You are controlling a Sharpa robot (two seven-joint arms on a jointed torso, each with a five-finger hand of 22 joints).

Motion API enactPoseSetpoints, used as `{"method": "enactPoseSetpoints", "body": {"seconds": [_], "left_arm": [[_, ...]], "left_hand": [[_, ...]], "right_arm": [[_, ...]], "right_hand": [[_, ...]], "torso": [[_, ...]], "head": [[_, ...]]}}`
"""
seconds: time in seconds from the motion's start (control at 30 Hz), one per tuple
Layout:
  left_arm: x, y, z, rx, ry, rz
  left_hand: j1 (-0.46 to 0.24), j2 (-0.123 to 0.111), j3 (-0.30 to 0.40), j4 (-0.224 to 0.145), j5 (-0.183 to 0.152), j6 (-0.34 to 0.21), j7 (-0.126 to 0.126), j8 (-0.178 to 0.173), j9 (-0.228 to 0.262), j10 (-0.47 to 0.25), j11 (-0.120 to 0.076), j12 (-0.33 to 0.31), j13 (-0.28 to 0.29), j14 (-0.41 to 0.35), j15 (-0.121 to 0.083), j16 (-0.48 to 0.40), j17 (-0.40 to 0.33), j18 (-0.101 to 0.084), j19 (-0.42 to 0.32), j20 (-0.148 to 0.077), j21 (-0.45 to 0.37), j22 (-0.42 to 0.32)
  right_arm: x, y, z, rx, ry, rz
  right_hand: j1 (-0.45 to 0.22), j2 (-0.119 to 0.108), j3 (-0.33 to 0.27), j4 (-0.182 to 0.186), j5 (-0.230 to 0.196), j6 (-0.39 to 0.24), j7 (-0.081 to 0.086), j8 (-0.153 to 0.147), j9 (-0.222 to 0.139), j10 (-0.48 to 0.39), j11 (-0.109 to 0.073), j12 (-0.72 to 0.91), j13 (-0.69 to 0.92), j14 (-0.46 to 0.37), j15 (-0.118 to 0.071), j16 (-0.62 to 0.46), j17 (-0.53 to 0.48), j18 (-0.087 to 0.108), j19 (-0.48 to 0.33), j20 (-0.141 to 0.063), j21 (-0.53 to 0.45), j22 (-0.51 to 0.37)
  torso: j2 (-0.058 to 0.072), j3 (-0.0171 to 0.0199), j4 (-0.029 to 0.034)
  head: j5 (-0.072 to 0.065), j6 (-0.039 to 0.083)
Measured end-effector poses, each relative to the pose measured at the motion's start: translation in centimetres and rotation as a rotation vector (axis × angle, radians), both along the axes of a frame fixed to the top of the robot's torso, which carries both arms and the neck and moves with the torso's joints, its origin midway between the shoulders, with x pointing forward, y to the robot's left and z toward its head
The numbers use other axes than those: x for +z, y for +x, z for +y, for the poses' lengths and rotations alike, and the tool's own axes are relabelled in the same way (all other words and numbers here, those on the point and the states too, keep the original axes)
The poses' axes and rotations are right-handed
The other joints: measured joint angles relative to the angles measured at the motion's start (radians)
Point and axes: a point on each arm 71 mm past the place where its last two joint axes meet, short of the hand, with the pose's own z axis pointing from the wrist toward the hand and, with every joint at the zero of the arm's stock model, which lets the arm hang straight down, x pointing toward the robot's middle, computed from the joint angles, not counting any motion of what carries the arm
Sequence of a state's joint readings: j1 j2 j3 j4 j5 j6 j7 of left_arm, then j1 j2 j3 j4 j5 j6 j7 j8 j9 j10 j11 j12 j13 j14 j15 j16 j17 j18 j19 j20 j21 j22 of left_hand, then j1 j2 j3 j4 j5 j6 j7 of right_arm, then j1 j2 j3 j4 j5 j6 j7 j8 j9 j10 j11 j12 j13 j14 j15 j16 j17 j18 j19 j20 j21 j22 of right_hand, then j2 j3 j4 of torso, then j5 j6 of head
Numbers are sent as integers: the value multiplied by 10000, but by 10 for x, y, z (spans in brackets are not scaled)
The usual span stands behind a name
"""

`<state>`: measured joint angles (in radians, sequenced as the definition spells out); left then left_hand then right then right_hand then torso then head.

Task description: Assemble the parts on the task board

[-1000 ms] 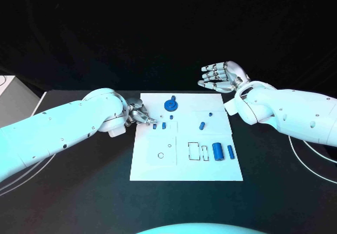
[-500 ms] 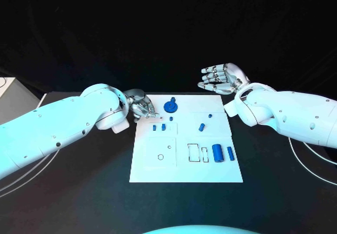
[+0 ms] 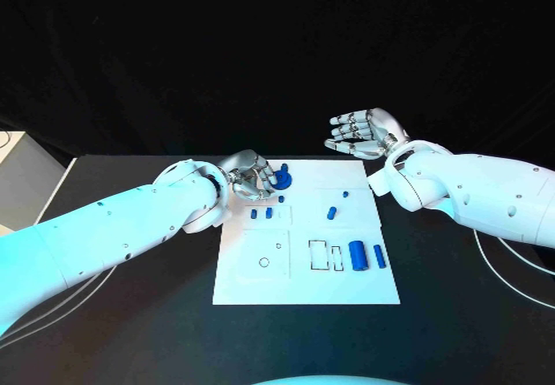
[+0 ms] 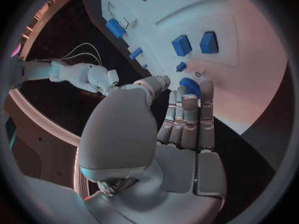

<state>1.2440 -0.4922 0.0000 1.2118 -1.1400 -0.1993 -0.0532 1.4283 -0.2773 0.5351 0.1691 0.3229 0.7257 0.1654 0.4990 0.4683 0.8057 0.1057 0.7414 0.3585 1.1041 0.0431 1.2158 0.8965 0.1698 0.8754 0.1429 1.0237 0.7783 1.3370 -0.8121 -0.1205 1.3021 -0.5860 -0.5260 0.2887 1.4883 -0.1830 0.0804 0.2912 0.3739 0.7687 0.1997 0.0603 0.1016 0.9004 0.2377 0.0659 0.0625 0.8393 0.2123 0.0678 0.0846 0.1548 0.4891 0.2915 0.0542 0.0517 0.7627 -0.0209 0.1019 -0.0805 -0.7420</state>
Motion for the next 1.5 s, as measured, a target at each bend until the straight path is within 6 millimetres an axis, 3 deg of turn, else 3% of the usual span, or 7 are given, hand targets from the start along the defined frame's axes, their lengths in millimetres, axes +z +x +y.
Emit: {"method": "enactPoseSetpoints", "body": {"seconds": [0.07, 0.47, 0.53, 1.17, 1.5], "left_arm": [[-4, 0, -5, -119, 17, -359], [-12, -1, -21, -528, 352, -1369], [-12, 0, -23, -563, 456, -1418], [-21, 4, -29, -305, 1783, -1077], [-23, 7, -30, -178, 2131, -1023]], "left_hand": [[-22, -22, -59, -58, -89, 20, -11, -61, -138, -86, 86, -196, -194, -38, 38, 0, -172, 1, 0, 0, 0, 1], [-22, -22, -176, -176, -171, 438, -130, -267, -569, -69, 93, -599, -765, 236, 89, 548, -148, -1, 149, 108, 235, 207], [-73, -73, -266, -146, -263, 527, -40, -343, -657, 27, 86, -653, -851, 236, 89, 606, -168, -1, 204, 96, 269, 269], [-127, -127, -385, -161, -320, 717, -63, -574, -918, 96, 87, -771, -1071, 362, 72, 923, -167, -2, 344, 91, 435, 485], [100, 100, -215, -386, -320, 948, -83, -699, -1083, 348, 51, -765, -1168, 539, 37, 1234, -2, -1, 577, 74, 741, 832]], "right_arm": [[0, 0, 0, 5, 2, 4], [0, 0, 3, 59, 18, 40], [0, 0, 3, 67, 20, 44], [0, 0, 5, 106, 36, 56], [0, 0, 6, 124, 42, 55]], "right_hand": [[0, 0, 1, -2, 0, 0, 0, 0, 0, 0, 0, 0, 0, 0, 0, 0, 0, 0, 0, 0, 0, 0], [0, 0, 28, -29, 0, 0, 0, 0, 0, 0, 0, 0, 0, 0, 0, 0, 1, 0, 0, 0, 0, 0], [2, 1, 28, -28, 0, 0, 0, 0, 0, 0, 0, 0, 0, 0, 0, 0, -2, 0, 0, 0, 0, 0], [53, 53, 28, -28, 0, 0, 0, 0, 1, 0, 0, 0, 0, 1, 1, 0, -9, 0, 0, 0, 0, 0], [53, 53, 28, -28, 0, 0, 0, 0, 1, 0, 0, 0, 0, 1, 0, 0, -7, -1, 0, 0, 0, 0]], "torso": [[6, 4, -8], [-5, 17, 2], [-7, 17, 4], [-5, 9, 7], [-5, 10, 6]], "head": [[6, 12], [-31, 11], [-38, 7], [-79, -13], [-94, -27]]}}
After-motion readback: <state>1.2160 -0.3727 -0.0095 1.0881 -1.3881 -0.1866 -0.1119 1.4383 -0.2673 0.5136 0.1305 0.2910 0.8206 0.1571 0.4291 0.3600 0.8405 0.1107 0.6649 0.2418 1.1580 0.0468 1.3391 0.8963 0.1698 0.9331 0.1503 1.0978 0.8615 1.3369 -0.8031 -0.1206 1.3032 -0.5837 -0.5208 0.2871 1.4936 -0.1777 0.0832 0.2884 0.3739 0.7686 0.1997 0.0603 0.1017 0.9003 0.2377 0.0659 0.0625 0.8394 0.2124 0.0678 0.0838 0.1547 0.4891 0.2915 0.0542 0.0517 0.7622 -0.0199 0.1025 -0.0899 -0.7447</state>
